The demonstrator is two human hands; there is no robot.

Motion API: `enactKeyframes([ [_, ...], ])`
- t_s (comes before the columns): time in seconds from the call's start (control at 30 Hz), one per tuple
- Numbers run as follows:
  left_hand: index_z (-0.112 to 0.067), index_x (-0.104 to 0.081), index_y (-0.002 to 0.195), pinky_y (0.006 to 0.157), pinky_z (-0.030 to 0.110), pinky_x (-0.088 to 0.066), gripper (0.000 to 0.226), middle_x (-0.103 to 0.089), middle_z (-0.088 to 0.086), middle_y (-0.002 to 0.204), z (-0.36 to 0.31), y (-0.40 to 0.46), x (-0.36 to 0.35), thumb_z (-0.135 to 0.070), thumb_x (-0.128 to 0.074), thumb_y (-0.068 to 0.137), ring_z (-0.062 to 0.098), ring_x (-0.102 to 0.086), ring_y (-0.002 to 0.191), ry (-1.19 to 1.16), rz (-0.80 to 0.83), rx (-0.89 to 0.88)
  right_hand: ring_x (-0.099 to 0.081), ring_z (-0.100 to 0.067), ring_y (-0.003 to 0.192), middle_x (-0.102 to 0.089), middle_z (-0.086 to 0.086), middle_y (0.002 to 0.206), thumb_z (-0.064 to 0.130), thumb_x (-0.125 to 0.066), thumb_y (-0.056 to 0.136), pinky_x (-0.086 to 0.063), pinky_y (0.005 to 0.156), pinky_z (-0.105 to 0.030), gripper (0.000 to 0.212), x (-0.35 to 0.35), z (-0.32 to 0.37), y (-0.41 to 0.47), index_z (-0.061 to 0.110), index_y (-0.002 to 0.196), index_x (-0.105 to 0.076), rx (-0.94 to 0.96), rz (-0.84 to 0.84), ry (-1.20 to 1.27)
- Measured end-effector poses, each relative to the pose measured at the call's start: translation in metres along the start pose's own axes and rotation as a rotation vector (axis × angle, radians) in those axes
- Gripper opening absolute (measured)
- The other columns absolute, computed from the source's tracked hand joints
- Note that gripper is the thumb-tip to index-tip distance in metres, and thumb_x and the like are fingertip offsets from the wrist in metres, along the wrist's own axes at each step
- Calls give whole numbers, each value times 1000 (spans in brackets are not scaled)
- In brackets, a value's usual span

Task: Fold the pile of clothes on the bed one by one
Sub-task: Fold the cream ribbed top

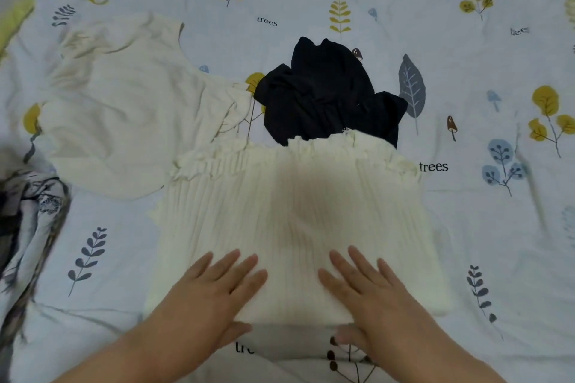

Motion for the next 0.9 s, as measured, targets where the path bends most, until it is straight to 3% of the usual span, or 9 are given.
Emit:
enactKeyframes([
  [0.07, -19, -67, 115, 82, 42, -54, 59, -64, 7, 121, -6, 9, 2, -59, -46, 77, 24, -64, 108, -17, -97, 62, 24, -11, 139, 14, 14, 151, 58, -43, 89, 14, 114, -32, 69, -1, -4, 0, 37, 147, -15, -134, -67, 175],
  [0.17, -14, -54, 130, 96, 47, -43, 60, -49, 15, 137, -19, 39, 12, -49, -32, 87, 31, -50, 124, -120, -198, 185, -23, -27, 139, -33, -10, 149, 40, -54, 89, -19, 115, -42, 61, 6, -31, 6, 17, 142, -35, -545, -535, 311],
  [0.23, -20, -22, 146, 111, 45, -22, 63, -18, 12, 154, -24, 67, 12, -51, -21, 91, 30, -20, 142, -172, -181, 235, -37, -35, 126, -45, -19, 131, 34, -58, 88, -31, 102, -44, 54, 15, -50, 15, 8, 133, -41, -821, -584, 472],
  [0.3, -30, 17, 141, 114, 41, 7, 63, 20, 1, 154, -17, 93, 0, -55, -9, 89, 21, 17, 142, -199, -161, 285, -49, -38, 103, -52, -18, 101, 32, -55, 91, -37, 79, -38, 22, 14, -66, 24, 10, 94, -52, -886, -538, 553],
  [0.37, -33, 20, 142, 113, 42, 13, 65, 21, -2, 155, -5, 113, -12, -56, -11, 90, 18, 22, 141, -201, -95, 357, -49, -33, 77, -48, -14, 81, 29, -51, 92, -29, 64, -33, 32, 15, -76, 29, 13, 68, -40, -872, -657, 525],
  [0.47, -28, 10, 147, 114, 43, 10, 67, 13, -2, 157, 14, 123, -19, -57, -8, 89, 20, 15, 144, -197, -103, 468, -41, -28, 68, -48, -14, 78, 27, -48, 94, -26, 62, -32, 36, 21, -85, 31, 12, 63, -35, -923, -887, 579],
  [0.63, -23, 10, 147, 112, 47, 12, 71, 20, 2, 155, 8, 130, -14, -59, -7, 89, 24, 19, 142, -185, -258, 554, -50, -31, 92, -56, -10, 96, 37, -46, 94, -33, 73, -35, 36, 14, -97, 33, 5, 112, -48, -987, -547, 701],
  [0.73, -30, 8, 147, 111, 49, 15, 69, 16, 2, 154, -16, 126, -14, -63, -7, 89, 25, 17, 142, -198, -361, 453, -49, -23, 77, -51, 3, 80, 48, -48, 88, -34, 66, -33, 41, 18, -102, 24, 10, 103, -49, -941, -391, 738],
  [0.9, -45, 40, 128, 108, 49, 22, 66, 32, -8, 148, -19, 127, -37, -73, 12, 76, 19, 35, 135, -285, -126, 435, -68, -20, 76, -71, -3, 87, 35, -69, 80, -51, 58, -29, 30, 23, -103, 11, 12, 98, -62, -878, -71, 1143],
])
Point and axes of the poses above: each hand's wrist, its own y-axis towards the middle knuckle, its own x-axis out of the back of the hand, z = x × y, the point moved 1 cm from there along y, towards the middle knuckle
